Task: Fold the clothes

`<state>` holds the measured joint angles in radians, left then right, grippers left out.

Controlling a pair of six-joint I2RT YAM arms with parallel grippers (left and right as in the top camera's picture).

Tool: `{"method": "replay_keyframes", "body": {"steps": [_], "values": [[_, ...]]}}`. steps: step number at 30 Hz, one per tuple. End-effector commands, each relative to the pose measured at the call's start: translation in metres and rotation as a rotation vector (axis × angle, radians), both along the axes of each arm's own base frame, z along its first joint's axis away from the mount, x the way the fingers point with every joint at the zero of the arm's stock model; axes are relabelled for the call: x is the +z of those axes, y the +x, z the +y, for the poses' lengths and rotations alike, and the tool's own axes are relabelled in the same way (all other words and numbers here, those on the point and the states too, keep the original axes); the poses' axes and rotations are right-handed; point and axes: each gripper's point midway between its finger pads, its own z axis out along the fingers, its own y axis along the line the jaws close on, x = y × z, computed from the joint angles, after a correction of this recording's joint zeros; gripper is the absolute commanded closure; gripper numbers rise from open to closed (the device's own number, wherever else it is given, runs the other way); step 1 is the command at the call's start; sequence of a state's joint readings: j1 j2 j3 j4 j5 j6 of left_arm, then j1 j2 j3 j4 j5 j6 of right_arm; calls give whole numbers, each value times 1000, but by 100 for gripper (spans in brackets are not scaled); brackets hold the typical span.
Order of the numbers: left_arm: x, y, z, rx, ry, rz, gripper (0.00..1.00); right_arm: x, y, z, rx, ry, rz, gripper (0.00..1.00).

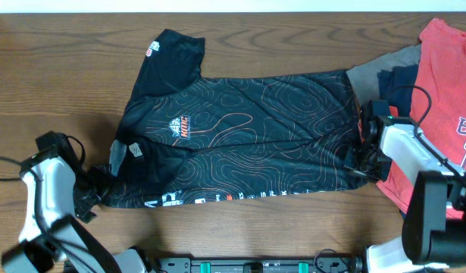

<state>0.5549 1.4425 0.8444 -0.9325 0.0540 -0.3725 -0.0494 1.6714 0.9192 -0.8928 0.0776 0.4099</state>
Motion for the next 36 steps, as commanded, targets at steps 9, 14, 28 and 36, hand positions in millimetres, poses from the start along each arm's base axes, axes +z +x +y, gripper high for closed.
{"method": "replay_keyframes", "body": {"steps": [9, 14, 28, 36], "values": [[82, 106, -16, -274, 72, -504, 2, 83, 56, 8, 83, 65, -326, 10], [102, 156, -48, -518, 118, -616, 2, 84, 55, 12, 96, 85, -327, 10], [85, 300, -83, -864, 113, -659, 2, 83, 49, 12, 94, 88, -301, 11], [34, 376, -74, -889, 187, -759, 2, 83, 47, 13, 86, 92, -296, 12]]}}
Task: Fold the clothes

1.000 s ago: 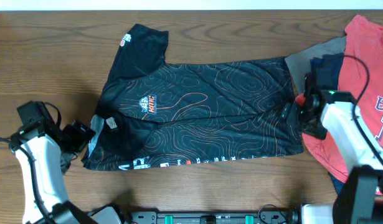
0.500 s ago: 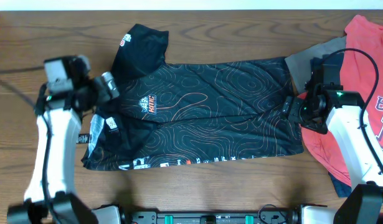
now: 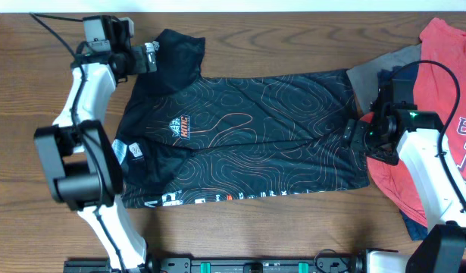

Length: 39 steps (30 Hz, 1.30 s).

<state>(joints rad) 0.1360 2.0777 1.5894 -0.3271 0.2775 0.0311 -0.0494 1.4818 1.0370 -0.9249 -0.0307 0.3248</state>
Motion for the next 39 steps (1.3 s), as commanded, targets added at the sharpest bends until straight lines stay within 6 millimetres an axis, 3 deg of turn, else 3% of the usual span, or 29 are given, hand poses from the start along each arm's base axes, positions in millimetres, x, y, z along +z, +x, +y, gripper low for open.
{"method": "replay_keyframes", "body": {"steps": [1, 6, 11, 16, 19, 23, 30, 33, 35, 39], "values": [[-26, 20, 2, -24, 20, -30, 2, 6, 2, -3, -6, 8, -17, 12], [-60, 38, 5, -23, 25, -62, 2, 6, 2, -2, -9, 10, -17, 12], [-89, 38, -3, -37, 20, -34, 2, 7, 4, -3, -9, 9, -25, 12], [-99, 33, -24, -73, 15, 0, 0, 7, 7, -3, -16, 11, -38, 12], [-101, 30, -38, -96, 13, 17, 5, 7, 7, -3, -16, 11, -39, 13], [-108, 22, -49, -112, 15, 60, 20, 7, 7, -3, -16, 11, -39, 13], [-116, 10, -49, -110, 12, 121, 73, 7, 7, -3, -16, 10, -39, 13], [-120, 2, -49, -111, 9, 155, 81, 7, 8, -3, -16, 10, -41, 14], [-122, -1, -49, -110, 7, 170, 92, 8, 9, -3, -16, 10, -48, 15], [-114, -4, -48, -78, -17, 183, 94, 8, 13, -1, -10, 20, -60, 21]]}}
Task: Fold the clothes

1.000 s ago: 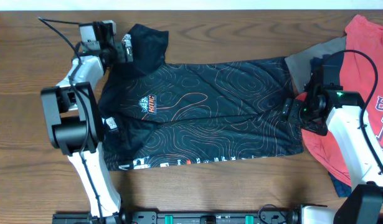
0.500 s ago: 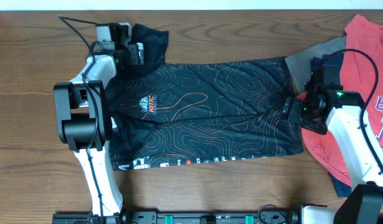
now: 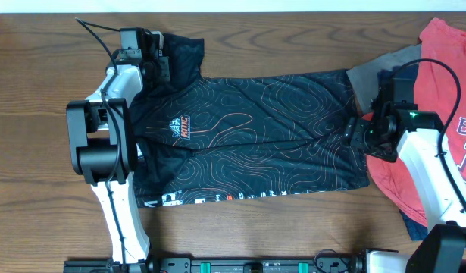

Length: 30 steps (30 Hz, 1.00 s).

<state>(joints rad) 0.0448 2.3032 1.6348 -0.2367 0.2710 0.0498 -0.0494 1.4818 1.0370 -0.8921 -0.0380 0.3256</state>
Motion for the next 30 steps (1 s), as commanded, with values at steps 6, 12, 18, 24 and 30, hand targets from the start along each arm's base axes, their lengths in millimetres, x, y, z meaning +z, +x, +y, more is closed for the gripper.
{"method": "replay_keyframes", "body": {"steps": [6, 12, 18, 24, 30], "values": [[20, -24, -12, 9, -93, 70, 94, -2, 8, -1, 40, 10, -11, 25], [59, -44, -24, 13, -173, 107, 94, 7, 60, -2, 78, 2, -112, 21], [51, -69, -26, 34, -186, 220, 94, 9, 151, -7, 90, -13, -286, 20], [45, -83, -26, 40, -189, 285, 94, -30, 204, 1, 112, -17, -379, 21], [42, -94, -27, 44, -189, 333, 94, -68, 220, 19, 148, -12, -391, 24]]}}
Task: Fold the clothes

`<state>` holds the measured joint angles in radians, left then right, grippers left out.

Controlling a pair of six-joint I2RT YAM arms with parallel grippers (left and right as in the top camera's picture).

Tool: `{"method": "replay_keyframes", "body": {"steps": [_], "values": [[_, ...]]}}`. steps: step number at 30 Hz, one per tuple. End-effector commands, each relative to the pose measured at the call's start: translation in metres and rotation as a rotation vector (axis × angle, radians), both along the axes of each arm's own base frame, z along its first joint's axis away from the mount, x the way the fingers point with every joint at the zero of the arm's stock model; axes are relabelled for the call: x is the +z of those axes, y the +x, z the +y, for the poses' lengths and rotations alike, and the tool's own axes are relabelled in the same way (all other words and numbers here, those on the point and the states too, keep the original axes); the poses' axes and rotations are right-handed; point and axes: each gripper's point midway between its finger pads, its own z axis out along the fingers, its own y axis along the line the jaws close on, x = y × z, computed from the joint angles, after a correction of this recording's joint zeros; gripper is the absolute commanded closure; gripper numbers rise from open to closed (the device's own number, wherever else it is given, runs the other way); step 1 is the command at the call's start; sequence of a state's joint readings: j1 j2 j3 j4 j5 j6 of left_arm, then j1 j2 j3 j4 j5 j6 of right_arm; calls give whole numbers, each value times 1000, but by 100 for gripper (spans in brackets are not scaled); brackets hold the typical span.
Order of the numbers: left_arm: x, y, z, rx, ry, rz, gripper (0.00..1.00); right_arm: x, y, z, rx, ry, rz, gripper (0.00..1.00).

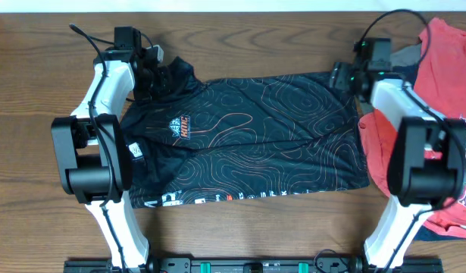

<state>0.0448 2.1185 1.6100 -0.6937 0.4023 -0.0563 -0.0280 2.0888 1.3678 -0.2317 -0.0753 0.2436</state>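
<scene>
A black T-shirt (248, 140) with orange contour lines lies spread across the wooden table (35, 152), collar to the left and hem to the right. Its far sleeve (176, 74) is bunched and pulled in toward the body. My left gripper (155, 62) sits at that sleeve's outer edge and looks shut on the cloth. At the shirt's far hem corner is my right gripper (337, 76); whether its jaws are open or shut does not show from above. The near sleeve is partly hidden under the left arm.
A red shirt (445, 98) lies at the right edge of the table, with a grey garment (405, 54) peeking out at its far side. Both arms reach from the front edge up to the far side. A black rail (255, 267) runs along the front.
The far sleeve lay flat and stretched toward the back edge; now it is bunched and drawn lower. My right gripper moved from the middle of the hem to the far hem corner.
First both grippers were low, the left by the near sleeve, the right at the hem's middle. Then the left gripper was at the far sleeve's tip, then on the sleeve itself. Now the sleeve is gathered inward and the right gripper stands at the far hem corner.
</scene>
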Motion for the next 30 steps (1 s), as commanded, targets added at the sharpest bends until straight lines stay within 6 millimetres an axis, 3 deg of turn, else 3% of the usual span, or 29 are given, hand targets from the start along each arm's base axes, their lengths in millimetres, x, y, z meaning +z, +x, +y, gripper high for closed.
{"method": "replay_keyframes", "body": {"steps": [1, 9, 20, 30], "values": [[-1, -3, -1, 7, -12, 15, 94, -11, 4, 13, 38, -4, 3, 24], [-1, -4, -1, 7, -12, 18, 94, -15, 2, -13, -40, -93, 16, 26], [-2, -5, -1, 7, -12, 22, 94, -14, 4, -51, -169, -47, 1, 26], [-7, -9, -1, 8, -9, 37, 94, -8, 12, -31, -96, 63, -37, 28]]}}
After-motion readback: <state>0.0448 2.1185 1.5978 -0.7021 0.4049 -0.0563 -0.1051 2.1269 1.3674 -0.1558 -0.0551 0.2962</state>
